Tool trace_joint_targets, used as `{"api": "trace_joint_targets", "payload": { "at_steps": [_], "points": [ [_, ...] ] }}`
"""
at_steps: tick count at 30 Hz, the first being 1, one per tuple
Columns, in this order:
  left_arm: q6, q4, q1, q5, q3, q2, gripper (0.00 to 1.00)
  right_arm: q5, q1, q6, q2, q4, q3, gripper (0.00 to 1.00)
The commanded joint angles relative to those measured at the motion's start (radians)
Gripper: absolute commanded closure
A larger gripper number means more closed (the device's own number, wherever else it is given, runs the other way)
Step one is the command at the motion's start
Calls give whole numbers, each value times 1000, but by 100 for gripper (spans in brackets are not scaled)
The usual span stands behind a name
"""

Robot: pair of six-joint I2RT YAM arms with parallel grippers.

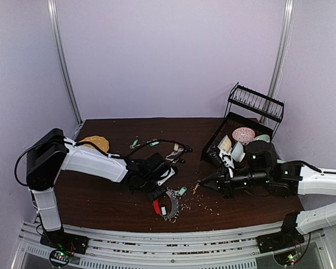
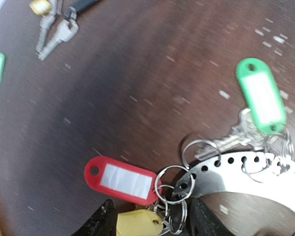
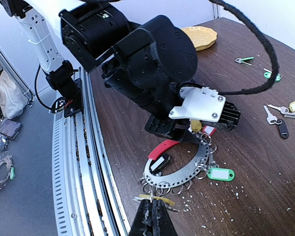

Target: Put the keys on the keyring

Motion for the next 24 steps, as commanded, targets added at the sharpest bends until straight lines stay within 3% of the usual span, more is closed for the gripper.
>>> {"api": "trace_joint_targets", "payload": {
  "at_steps": [1,8,11,14,20,22,24],
  "points": [
    [224,-1,46,-157,42,128,46,22,-4,8,-30,3,0,100],
    [499,163,73,-102,327,319,42,45,-4,20,-77,-18,3,100],
    [528,213,95,-42,432,356,39,56,-3,22,-94,-51,15,100],
    [513,263,109,-51,442,314,35,60,-4,25,-113,-64,18,100],
    [331,296,127,-36,361,135,27,54,-3,30,-120,-46,3,100],
    [178,262,127,-2,329,75,26,48,-3,31,-113,-39,3,100],
    [-10,224,127,89,279,20,33,44,-3,29,-108,-34,3,100]
  ]
}}
